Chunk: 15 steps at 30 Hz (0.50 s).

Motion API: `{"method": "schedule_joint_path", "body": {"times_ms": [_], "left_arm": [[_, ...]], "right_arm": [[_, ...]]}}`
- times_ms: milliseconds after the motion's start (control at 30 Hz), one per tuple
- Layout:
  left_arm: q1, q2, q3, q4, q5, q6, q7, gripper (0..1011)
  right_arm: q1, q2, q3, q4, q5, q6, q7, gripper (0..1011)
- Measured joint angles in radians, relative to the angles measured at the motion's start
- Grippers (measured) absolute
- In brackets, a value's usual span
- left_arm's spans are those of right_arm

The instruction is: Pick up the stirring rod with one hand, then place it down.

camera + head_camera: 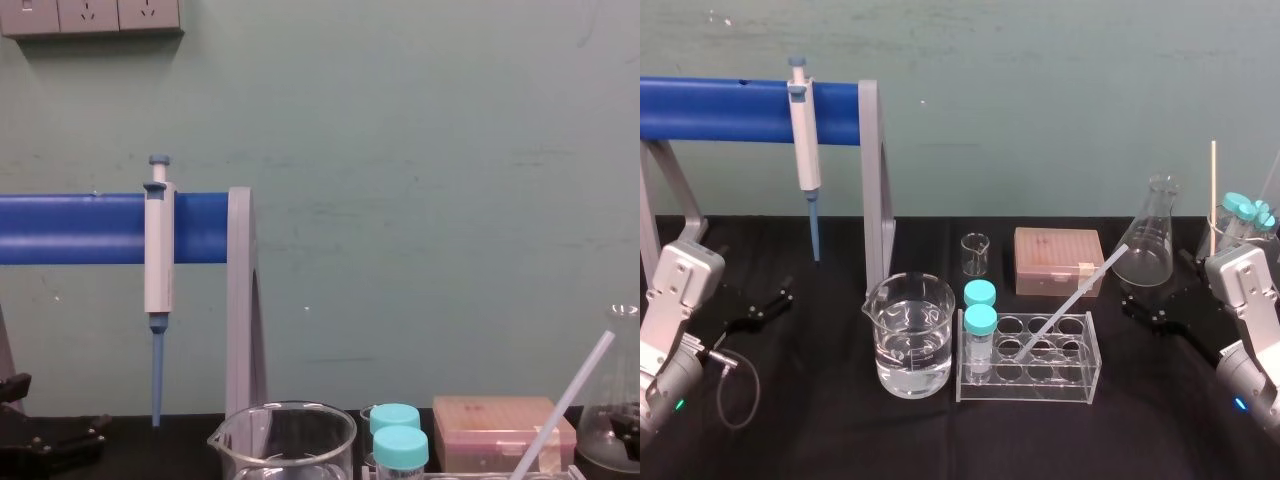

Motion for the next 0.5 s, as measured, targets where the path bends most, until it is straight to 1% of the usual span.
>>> {"method": "schedule_joint_path", "body": {"times_ms": [500], "left_arm": [[0.0,0.0,0.0,0.0,0.0,0.0,0.0,1000]], "right_arm": [[0.0,0.0,0.0,0.0,0.0,0.0,0.0,1003]]}}
